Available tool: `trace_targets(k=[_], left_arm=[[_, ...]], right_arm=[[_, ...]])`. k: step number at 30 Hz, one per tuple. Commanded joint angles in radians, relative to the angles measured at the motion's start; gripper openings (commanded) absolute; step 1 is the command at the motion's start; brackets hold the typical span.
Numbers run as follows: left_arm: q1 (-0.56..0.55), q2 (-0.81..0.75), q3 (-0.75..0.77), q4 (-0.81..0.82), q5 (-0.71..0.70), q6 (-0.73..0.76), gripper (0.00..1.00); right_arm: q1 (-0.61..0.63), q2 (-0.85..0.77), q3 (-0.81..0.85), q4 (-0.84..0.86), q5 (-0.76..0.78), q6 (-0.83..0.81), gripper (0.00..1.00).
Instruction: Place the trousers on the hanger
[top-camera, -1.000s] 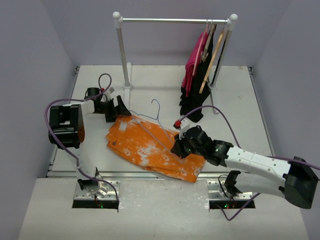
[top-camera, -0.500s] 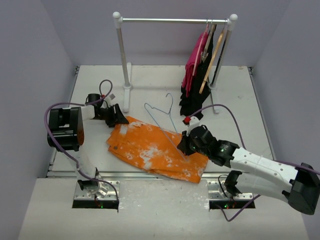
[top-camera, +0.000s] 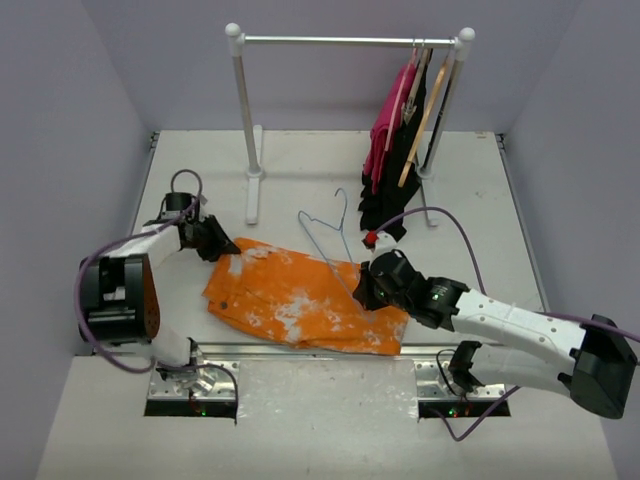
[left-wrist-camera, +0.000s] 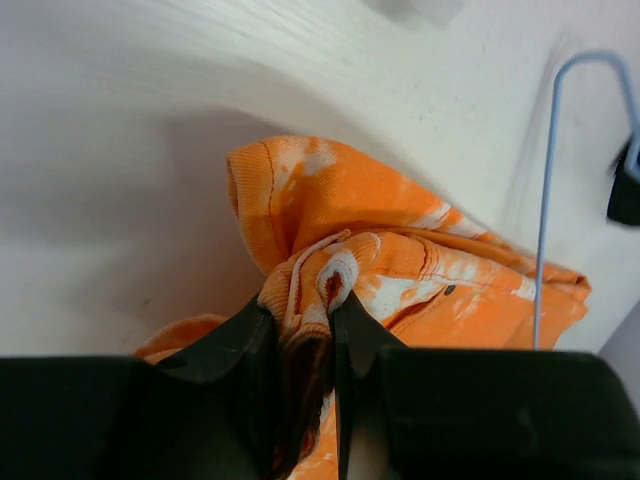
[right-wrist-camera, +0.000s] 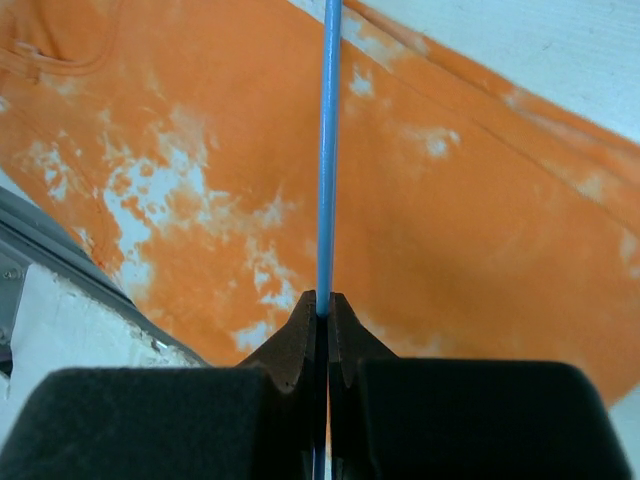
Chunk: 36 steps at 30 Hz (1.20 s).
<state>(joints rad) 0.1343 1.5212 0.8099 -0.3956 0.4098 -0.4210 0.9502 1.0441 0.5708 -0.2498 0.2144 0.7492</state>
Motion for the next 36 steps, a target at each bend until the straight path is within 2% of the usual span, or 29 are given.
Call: trace_targets(k=[1, 4, 9, 16, 19, 21, 25, 30, 33, 36], left_arm=[[0.078, -0.255, 0.026, -0.031, -0.336, -0.165, 0.00], [0.096, -0.306, 0.046, -0.087, -0.388, -0.222, 0.00], [0.095, -0.336, 0.037, -0.045, -0.269, -0.252, 0.00], [0.081, -0.328, 0.058, -0.061, -0.228, -0.268, 0.00], [-0.022, -0.364, 0.090, -0.092, -0.300, -0.366, 0.00], [-0.109, -0.368, 0.137, -0.132, -0.387, -0.444, 0.00], [-0.188, -0.340, 0.234, -0.180, -0.401, -0.483, 0.00], [-0.226, -0.328, 0.323, -0.243, -0.447, -0.484, 0.00], [-0.241, -0.331, 0.331, -0.253, -0.440, -0.503, 0.00], [-0.306, -0.344, 0.309, -0.239, -0.433, -0.556, 0.00]], right_arm=[[0.026, 0.012, 0.075, 0.017, 0.089, 0.048, 0.00], [0.031, 0.034, 0.107, 0.000, 0.109, 0.047, 0.00], [0.034, 0.075, 0.179, -0.044, 0.135, 0.027, 0.00], [0.066, 0.110, 0.216, -0.017, 0.146, 0.046, 0.00], [0.168, 0.163, 0.223, 0.004, 0.262, 0.117, 0.00], [0.273, 0.229, 0.228, 0.007, 0.409, 0.248, 0.00], [0.344, 0.370, 0.245, 0.014, 0.537, 0.388, 0.00], [0.359, 0.488, 0.260, 0.066, 0.536, 0.477, 0.00], [0.360, 0.486, 0.224, 0.113, 0.531, 0.500, 0.00], [0.362, 0.468, 0.188, 0.154, 0.535, 0.516, 0.00]])
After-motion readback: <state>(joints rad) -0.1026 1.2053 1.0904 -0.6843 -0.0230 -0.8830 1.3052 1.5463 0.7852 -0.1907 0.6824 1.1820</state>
